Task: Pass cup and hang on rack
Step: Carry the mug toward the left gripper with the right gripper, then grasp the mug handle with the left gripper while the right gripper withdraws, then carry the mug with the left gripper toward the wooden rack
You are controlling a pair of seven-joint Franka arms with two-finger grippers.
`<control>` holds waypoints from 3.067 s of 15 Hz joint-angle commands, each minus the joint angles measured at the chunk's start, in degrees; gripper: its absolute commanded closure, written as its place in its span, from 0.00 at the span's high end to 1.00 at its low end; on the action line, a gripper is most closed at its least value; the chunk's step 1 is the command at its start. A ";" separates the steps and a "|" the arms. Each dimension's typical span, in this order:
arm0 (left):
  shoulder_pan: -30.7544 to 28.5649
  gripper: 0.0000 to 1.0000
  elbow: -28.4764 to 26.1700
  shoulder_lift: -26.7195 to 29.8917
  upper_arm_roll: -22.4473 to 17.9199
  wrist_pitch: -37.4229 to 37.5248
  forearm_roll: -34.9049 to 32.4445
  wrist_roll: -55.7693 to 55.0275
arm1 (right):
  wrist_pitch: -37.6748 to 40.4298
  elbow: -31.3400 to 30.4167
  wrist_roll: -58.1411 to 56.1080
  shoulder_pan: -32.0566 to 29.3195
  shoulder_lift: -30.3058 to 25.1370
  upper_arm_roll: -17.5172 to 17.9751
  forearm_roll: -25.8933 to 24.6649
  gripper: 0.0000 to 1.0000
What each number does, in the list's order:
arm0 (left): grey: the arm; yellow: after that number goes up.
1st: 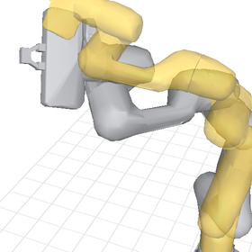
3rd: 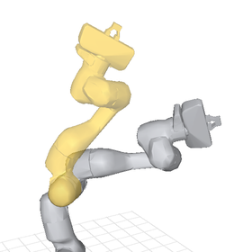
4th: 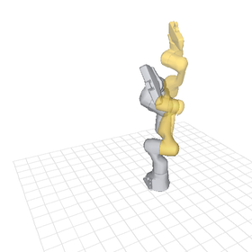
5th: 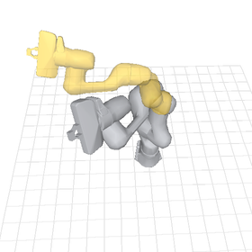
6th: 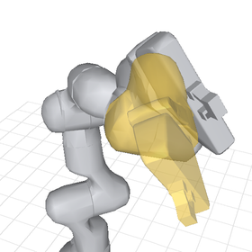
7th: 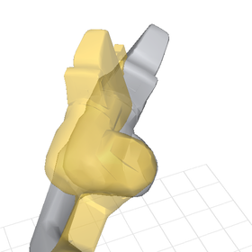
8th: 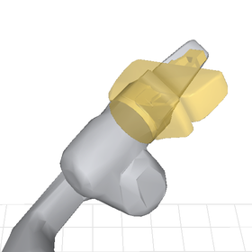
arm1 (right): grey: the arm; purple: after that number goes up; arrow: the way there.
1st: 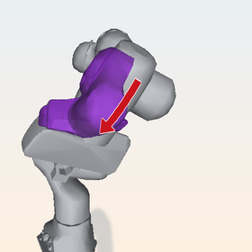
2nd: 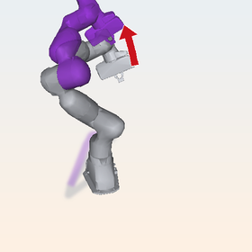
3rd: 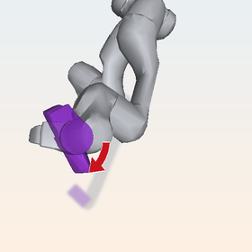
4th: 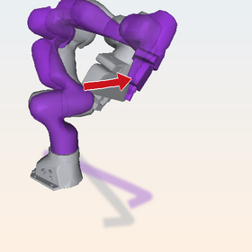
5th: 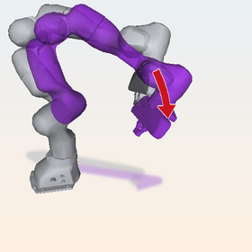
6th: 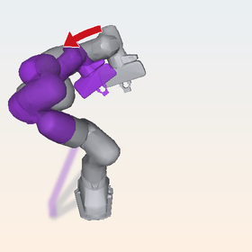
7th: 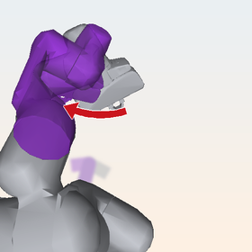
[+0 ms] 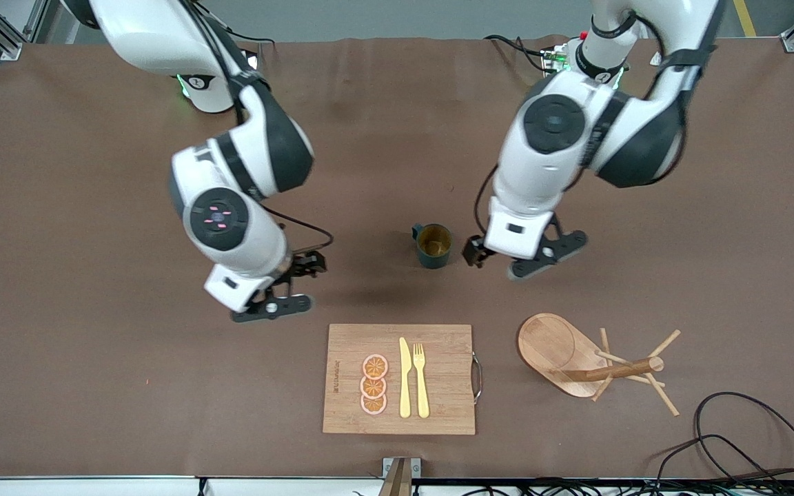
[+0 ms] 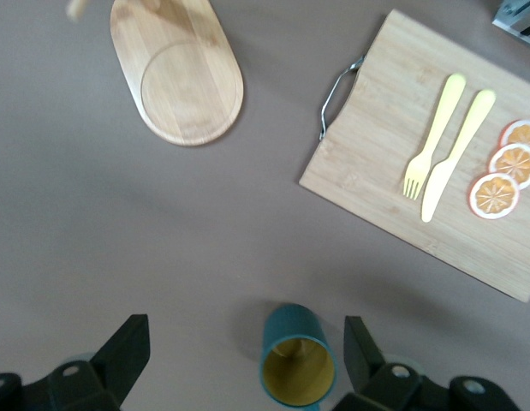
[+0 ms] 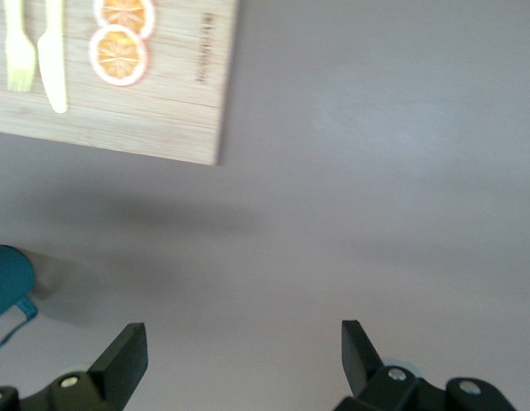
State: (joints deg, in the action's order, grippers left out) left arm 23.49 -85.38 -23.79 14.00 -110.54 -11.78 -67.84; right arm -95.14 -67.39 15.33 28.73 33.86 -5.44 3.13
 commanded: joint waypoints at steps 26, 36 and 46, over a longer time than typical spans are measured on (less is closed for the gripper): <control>27.75 0.70 5.22 -24.55 -1.44 7.98 -36.65 -67.33 | 6.29 -32.37 -17.97 -26.44 -35.44 1.57 -4.89 1.00; 27.84 0.14 5.40 -25.17 -1.44 7.98 -36.65 -66.28 | 4.19 -32.28 -17.44 -27.50 -35.27 2.10 -4.10 1.00; 18.01 0.00 7.68 -15.52 0.85 4.39 -28.25 -54.35 | 3.47 -32.28 -14.46 -28.47 -35.18 2.10 -1.81 1.00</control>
State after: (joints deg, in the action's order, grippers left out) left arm 45.87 -77.37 -44.53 13.58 -104.51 -44.78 -127.11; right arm -91.36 -98.20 -0.93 0.98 -0.09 -4.28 0.61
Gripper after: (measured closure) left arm 0.789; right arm 0.000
